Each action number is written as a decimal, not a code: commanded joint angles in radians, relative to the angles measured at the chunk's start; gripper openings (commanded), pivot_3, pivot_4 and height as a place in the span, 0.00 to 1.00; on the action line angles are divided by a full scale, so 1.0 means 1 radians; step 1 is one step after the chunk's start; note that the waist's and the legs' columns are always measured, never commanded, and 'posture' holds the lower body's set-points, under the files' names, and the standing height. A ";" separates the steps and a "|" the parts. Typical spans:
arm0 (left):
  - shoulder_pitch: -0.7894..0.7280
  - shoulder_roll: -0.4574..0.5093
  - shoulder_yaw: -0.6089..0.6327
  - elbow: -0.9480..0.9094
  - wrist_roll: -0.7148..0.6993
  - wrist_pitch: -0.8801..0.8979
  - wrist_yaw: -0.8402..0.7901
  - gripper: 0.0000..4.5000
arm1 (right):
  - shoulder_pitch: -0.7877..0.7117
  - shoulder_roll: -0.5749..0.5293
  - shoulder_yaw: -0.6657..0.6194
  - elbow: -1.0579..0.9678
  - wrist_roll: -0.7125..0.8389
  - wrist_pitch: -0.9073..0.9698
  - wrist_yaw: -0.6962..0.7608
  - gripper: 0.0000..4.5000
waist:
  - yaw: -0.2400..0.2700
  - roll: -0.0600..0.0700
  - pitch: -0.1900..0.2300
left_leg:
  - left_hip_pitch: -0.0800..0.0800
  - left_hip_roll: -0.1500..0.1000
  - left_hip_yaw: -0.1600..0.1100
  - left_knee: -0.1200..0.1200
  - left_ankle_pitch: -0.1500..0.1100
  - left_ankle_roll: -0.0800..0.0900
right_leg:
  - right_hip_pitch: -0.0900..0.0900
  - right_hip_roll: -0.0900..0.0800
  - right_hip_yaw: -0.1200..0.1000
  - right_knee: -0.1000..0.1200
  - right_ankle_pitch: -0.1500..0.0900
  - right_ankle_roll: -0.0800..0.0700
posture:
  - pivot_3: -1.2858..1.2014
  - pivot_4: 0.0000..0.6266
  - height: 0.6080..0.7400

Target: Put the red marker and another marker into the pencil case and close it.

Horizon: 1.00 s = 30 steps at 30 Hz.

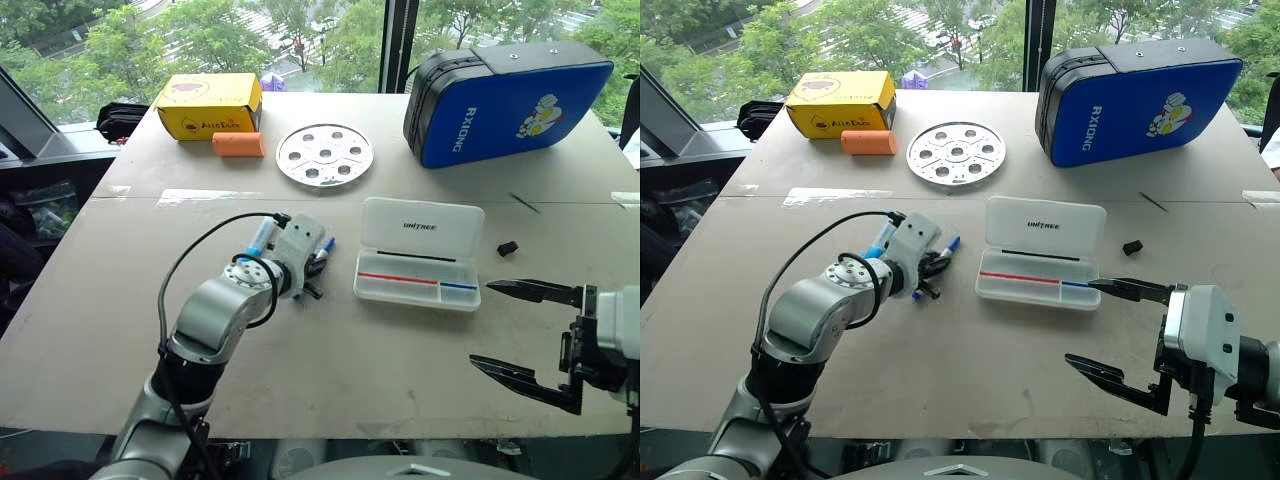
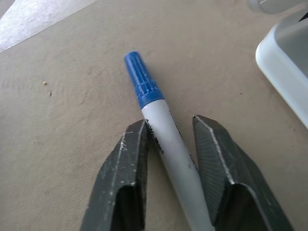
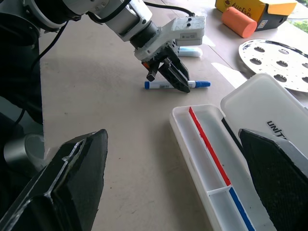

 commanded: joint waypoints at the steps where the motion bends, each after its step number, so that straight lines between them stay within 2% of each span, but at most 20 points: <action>1: 0.052 0.038 -0.001 0.026 0.001 0.010 -0.037 0.01 | -0.005 -0.006 -0.013 -0.016 0.001 -0.015 -0.004 0.97 | 0.000 0.000 -0.001 | 0.000 0.000 0.000 0.000 0.000 0.000 | 0.000 0.000 0.000 0.000 0.000 0.000 | 0.52 0.24 1.00; 6: 0.078 0.054 0.117 0.036 -0.070 -0.133 -0.161 0.01 | -0.005 0.000 -0.005 -0.016 -0.003 -0.016 -0.010 0.97 | -0.006 0.000 -0.002 | 0.002 0.000 0.000 -0.001 0.000 0.000 | 0.000 0.000 0.002 0.000 0.000 0.000 | 0.52 0.24 1.00; 9: 0.022 0.096 0.192 0.050 -0.211 -0.180 -0.376 0.01 | 0.019 0.012 -0.024 -0.025 0.000 -0.019 -0.005 0.97 | -0.002 -0.001 -0.001 | 0.000 0.000 0.002 -0.001 0.000 0.000 | -0.001 0.001 0.000 0.000 0.000 0.000 | 0.52 0.24 1.00; 12: -0.087 0.204 0.124 0.090 -0.261 -0.251 -0.633 0.01 | 0.063 0.029 -0.057 -0.035 0.000 -0.027 0.004 0.97 | 0.009 -0.004 0.001 | -0.003 0.000 0.001 0.000 0.000 0.000 | -0.001 0.000 -0.003 0.000 0.000 0.000 | 0.52 0.24 1.00; 15: -0.236 0.234 -0.031 0.217 -0.179 -0.382 -0.804 0.01 | 0.115 0.052 -0.094 -0.040 -0.013 -0.035 0.005 0.97 | 0.017 -0.003 0.000 | -0.004 0.000 0.001 0.001 0.000 0.000 | -0.001 -0.001 -0.004 -0.001 0.000 0.000 | 0.52 0.24 1.00; 19: -0.448 0.144 -0.226 0.457 -0.021 -0.563 -0.931 0.01 | 0.219 0.120 -0.190 -0.048 -0.028 -0.055 0.014 0.97 | 0.022 -0.004 0.000 | -0.004 -0.001 0.001 0.002 0.000 0.000 | 0.000 -0.001 -0.004 -0.002 0.000 0.000 | 0.52 0.24 1.00; 22: -0.573 0.037 -0.336 0.668 0.099 -0.737 -0.999 0.01 | 0.322 0.192 -0.275 -0.047 -0.050 -0.091 0.041 0.97 | 0.018 -0.004 0.000 | -0.004 -0.001 0.001 0.002 0.000 0.000 | 0.000 0.000 -0.004 -0.002 0.000 0.000 | 0.52 0.24 1.00; 26: -0.687 -0.113 -0.386 0.905 0.198 -0.892 -1.011 0.01 | 0.416 0.268 -0.347 -0.030 -0.065 -0.142 0.062 0.97 | 0.007 -0.004 0.001 | -0.005 -0.001 0.001 0.001 0.000 0.000 | -0.001 0.001 -0.004 -0.002 0.000 0.000 | 0.52 0.24 1.00; 30: -0.745 -0.217 -0.398 1.031 0.256 -0.964 -1.033 0.01 | 0.488 0.331 -0.393 -0.021 -0.068 -0.186 0.071 0.97 | 0.000 -0.004 0.001 | -0.005 0.000 0.002 0.001 0.000 0.001 | -0.002 0.001 -0.002 -0.002 -0.001 0.000 | 0.52 0.24 1.00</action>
